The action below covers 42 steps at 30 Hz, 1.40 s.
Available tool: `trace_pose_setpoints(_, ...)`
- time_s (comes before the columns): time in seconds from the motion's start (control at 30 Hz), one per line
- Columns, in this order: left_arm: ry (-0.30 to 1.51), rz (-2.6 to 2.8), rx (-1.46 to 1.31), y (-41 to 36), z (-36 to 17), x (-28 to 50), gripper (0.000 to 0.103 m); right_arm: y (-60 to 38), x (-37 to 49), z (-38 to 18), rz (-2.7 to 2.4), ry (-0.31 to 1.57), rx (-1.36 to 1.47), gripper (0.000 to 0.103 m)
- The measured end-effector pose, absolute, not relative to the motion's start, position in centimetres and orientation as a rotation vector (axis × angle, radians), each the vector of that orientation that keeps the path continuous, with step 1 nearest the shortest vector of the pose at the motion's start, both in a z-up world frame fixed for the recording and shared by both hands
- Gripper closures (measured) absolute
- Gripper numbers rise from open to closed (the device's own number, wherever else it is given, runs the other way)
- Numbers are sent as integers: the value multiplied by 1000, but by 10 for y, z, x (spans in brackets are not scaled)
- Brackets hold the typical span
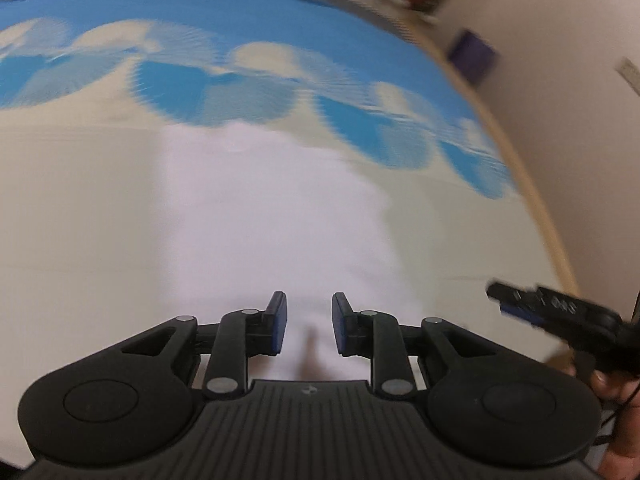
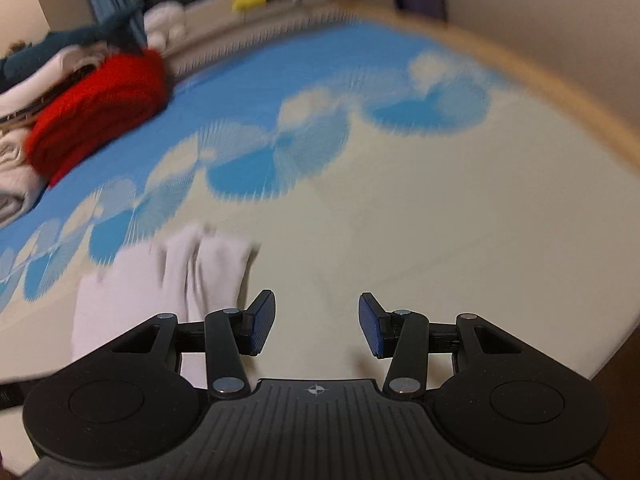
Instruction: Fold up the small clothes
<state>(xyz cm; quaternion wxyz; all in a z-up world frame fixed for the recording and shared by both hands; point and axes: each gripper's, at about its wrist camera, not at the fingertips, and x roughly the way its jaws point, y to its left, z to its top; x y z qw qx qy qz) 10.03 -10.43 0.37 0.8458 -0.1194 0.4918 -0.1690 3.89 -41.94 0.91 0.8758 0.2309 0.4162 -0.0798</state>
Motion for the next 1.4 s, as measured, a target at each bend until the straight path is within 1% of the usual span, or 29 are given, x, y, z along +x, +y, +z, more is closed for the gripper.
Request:
trace_pose_setpoints(0.03,1057,-338,-264,-93,-2,105,67,-417,44,1,-134,902,524,55)
trace_pose_setpoints(0.07,1081,-320,-282,-83,-9,108,54,-413,49,-5,-102,932,553,55)
trace_pose_setpoints(0.1,1100,-295,-299,-74,-17,111,47,-406,55,-11,-65,968,563,54)
trace_pose_setpoints(0.13,1116,-269,-313,-67,-25,110,45,-398,60,-15,-40,995,552,54)
trace_pose_setpoints(0.2,1151,-255,-350,-60,-42,112,42,-379,67,-21,2,1055,486,49)
trace_pose_setpoints(0.3,1206,-265,-453,-53,-65,114,42,-355,70,-35,-16,1146,347,49)
trace_pose_setpoints(0.4,1240,-283,-535,-53,-83,119,43,-350,70,-42,-39,1172,327,49)
trace_pose_setpoints(0.43,1241,-287,-533,-54,-84,118,45,-350,69,-43,-44,1172,334,49)
trace_pose_setpoints(0.47,1240,-289,-515,-56,-83,118,59,-349,70,-44,-51,1175,336,48)
trace_pose_setpoints(0.5,1242,-291,-486,-58,-80,120,78,-349,70,-45,-58,1179,334,48)
trace_pose_setpoints(0.57,1233,-303,-452,-54,-73,123,88,-345,73,-49,-77,1187,320,48)
trace_pose_setpoints(0.6,1220,-311,-449,-50,-67,125,90,-340,75,-49,-79,1187,308,49)
trace_pose_setpoints(0.63,1200,-319,-439,-44,-59,127,90,-335,77,-48,-70,1185,303,54)
trace_pose_setpoints(0.67,1177,-325,-424,-37,-50,126,91,-327,80,-47,-39,1179,312,74)
trace_pose_setpoints(0.7,1151,-323,-406,-28,-41,127,91,-317,84,-46,-9,1171,319,81)
trace_pose_setpoints(0.77,1120,-311,-391,-2,-25,129,91,-292,90,-41,29,1150,281,86)
trace_pose_setpoints(0.97,1060,-180,-308,88,4,126,90,-214,99,-21,224,1055,250,91)
trace_pose_setpoints(1.03,1065,-68,-307,123,6,122,77,-193,96,-15,286,1029,202,92)
trace_pose_setpoints(1.07,1074,-32,-338,142,5,119,65,-186,97,-12,308,1028,167,92)
trace_pose_setpoints(1.13,1084,-31,-392,163,4,111,65,-178,93,-16,311,1055,84,93)
trace_pose_setpoints(1.17,1079,-44,-398,168,4,106,65,-177,93,-18,305,1067,66,95)
trace_pose_setpoints(1.2,1069,-65,-390,170,5,100,65,-180,92,-20,299,1084,63,103)
trace_pose_setpoints(1.37,1070,-169,-365,142,-6,92,65,-194,87,-28,189,1123,48,103)
trace_pose_setpoints(1.4,1066,-191,-362,134,-9,91,59,-199,83,-28,173,1131,67,103)
